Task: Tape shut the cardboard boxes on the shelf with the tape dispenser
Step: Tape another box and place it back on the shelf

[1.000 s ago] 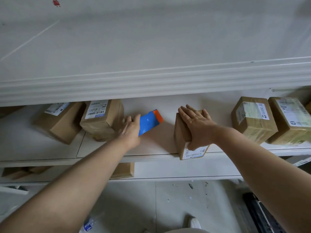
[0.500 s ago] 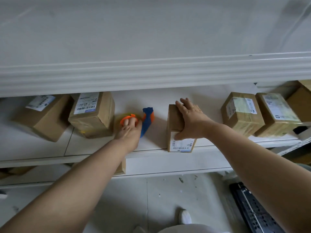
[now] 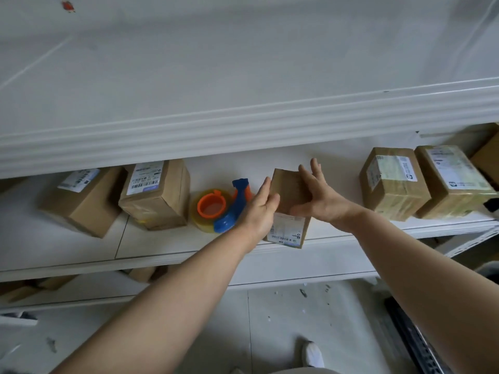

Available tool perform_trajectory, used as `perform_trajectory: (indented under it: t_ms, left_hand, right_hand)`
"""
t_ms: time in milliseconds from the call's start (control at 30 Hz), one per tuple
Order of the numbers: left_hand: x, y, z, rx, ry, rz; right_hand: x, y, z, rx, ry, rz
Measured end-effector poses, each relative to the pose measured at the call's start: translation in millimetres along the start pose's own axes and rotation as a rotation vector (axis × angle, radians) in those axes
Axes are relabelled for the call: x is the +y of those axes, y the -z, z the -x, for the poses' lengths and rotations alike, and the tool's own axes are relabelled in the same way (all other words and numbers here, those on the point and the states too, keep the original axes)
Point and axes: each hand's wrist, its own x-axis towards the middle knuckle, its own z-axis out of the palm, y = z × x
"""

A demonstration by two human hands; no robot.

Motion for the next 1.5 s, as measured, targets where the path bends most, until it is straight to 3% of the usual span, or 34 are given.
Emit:
perform_trajectory:
  t_ms: [67, 233, 400, 533, 633, 733, 800, 900, 967, 1100, 1167, 1367, 1500]
  left_hand:
    - [-5.3, -0.7, -6.9, -0.007, 0.041, 0.033]
    - [5.1, 6.6, -20.8, -0.090, 0.287, -0.019]
    - [24.8, -14.0, -32.5, 0.142, 0.212, -0.234]
    - [20.6, -19.3, -36.3, 0.291, 0.229, -0.107]
    - [18.5, -7.3, -37.7, 0.295, 0.277, 0.035]
    - [6.8, 5.8, -33.7, 0.350, 0.334, 0.269]
    - [-0.2, 7.3, -27.4, 0.394, 0.353, 0.357]
    - [-9.2, 6.5, -23.1, 0.530, 0.379, 0.069]
    - [-11.5, 6.3, -20.4, 0.495, 0.364, -0.069]
    - [-30.1, 10.5, -25.9, 0.208, 0.469, 0.095]
    - [-36.6, 10.0, -24.4, 0.150, 0.413, -0.007]
    - [-34.2, 7.3, -21.9, 0.247, 0.411, -0.273]
    - [-21.0, 6.0, -21.7, 0.290, 0.460, -0.184]
  right_hand:
    - [7.8, 2.1, 0.9, 0.003, -0.032, -0.311]
    - [32.9, -3.4, -5.9, -0.076, -0.021, -0.596]
    - [41.8, -5.5, 0.2, -0.149, 0.010, -0.688]
    - [50.7, -0.7, -2.6, -0.178, 0.002, -0.708]
    - [58.4, -2.7, -2.5, -0.116, -0.054, -0.758]
    - [71.8, -8.0, -3.4, 0.099, -0.289, -0.705]
    - [74.5, -14.7, -6.1, 0.097, -0.389, -0.651]
    - [64.3, -13.4, -13.2, 0.196, -0.320, -0.563]
    - [60.5, -11.5, -19.3, 0.287, -0.290, -0.436]
    - [64.8, -9.6, -25.1, 0.261, -0.321, -0.298]
    - [67.5, -9.3, -24.7, 0.237, -0.363, -0.313]
    - [69.1, -0.4, -12.8, 0.181, -0.431, -0.333]
    - [61.7, -2.5, -8.8, 0.169, -0.416, -0.390]
